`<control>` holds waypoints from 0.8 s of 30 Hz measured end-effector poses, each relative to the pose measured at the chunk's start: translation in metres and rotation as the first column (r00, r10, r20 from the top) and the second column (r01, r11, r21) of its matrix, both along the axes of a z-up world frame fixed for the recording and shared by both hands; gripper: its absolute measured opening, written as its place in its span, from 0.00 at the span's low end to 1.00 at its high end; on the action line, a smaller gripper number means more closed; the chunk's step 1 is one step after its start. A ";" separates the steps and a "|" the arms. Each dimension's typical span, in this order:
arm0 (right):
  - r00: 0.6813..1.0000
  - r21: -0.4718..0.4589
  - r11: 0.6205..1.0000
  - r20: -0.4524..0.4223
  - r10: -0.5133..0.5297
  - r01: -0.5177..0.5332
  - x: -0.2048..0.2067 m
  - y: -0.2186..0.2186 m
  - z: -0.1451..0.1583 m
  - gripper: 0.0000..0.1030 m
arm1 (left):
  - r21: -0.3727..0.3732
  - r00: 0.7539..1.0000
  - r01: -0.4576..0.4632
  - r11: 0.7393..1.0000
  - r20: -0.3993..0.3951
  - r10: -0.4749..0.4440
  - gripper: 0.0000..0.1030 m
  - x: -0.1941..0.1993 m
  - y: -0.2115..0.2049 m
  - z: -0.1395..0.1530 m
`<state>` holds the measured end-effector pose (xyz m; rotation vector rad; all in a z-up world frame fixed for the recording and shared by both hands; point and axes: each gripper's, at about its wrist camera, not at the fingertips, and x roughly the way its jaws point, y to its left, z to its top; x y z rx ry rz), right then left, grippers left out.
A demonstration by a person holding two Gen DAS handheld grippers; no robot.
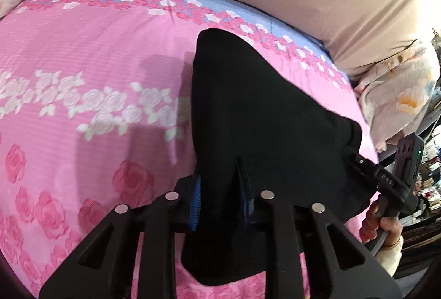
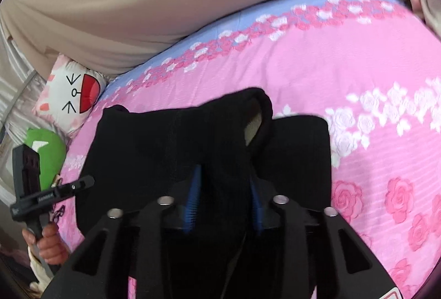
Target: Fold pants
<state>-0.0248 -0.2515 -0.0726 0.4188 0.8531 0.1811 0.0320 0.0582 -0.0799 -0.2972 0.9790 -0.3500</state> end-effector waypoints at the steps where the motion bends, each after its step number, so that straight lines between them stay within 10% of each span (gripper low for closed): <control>1: 1.000 0.010 1.000 0.003 0.003 -0.003 0.001 0.000 -0.003 0.39 | 0.012 1.000 -0.011 1.000 0.003 0.011 0.22 0.003 -0.001 0.000; 6: 0.999 -0.005 1.000 0.033 0.020 -0.020 0.004 0.012 0.017 0.12 | 0.112 0.997 -0.062 0.992 0.041 0.058 0.41 0.007 -0.009 0.013; 14: 0.972 -0.063 0.998 0.235 -0.008 0.023 -0.047 0.004 0.095 0.10 | 0.153 0.984 -0.072 0.986 0.173 0.045 0.84 -0.014 -0.016 0.055; 18: 0.996 -0.085 0.993 -0.022 -0.086 0.083 -0.025 -0.026 0.003 0.26 | 0.181 0.993 -0.035 0.983 0.116 0.014 0.85 -0.005 -0.037 0.029; 22: 0.984 0.055 0.983 0.037 -0.177 0.174 -0.056 -0.050 0.012 0.62 | 0.195 0.996 -0.059 0.979 0.070 0.046 0.86 0.000 -0.032 0.015; 24: 0.984 0.011 0.986 0.054 -0.168 0.167 -0.064 -0.053 0.016 0.63 | 0.158 0.997 -0.069 0.985 0.040 0.063 0.92 0.003 -0.023 0.006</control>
